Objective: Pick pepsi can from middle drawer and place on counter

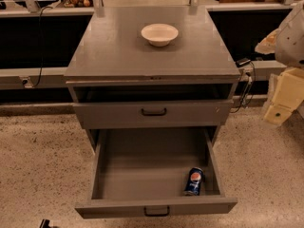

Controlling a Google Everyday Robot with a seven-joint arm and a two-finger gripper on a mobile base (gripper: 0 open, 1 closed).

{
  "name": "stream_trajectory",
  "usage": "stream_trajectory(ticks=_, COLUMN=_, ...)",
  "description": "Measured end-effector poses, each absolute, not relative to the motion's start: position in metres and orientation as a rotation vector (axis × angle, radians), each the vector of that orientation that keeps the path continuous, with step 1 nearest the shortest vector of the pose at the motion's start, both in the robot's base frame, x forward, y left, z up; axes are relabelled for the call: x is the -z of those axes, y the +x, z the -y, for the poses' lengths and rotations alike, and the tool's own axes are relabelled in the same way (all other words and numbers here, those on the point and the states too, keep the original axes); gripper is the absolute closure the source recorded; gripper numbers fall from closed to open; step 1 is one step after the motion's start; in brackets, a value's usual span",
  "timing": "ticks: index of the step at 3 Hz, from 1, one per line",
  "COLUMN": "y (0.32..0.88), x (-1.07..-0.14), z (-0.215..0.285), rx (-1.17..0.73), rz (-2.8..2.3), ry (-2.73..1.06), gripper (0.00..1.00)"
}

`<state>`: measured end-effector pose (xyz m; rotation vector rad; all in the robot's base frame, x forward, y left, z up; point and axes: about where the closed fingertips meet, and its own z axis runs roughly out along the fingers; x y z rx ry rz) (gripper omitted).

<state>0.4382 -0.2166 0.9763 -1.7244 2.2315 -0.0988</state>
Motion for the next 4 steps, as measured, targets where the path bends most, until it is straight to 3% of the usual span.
stream_trajectory(ticks=4, y=0.462, x=-0.92, z=0.182, rx=0.015, rz=-2.0, ry=-2.094, gripper=0.0)
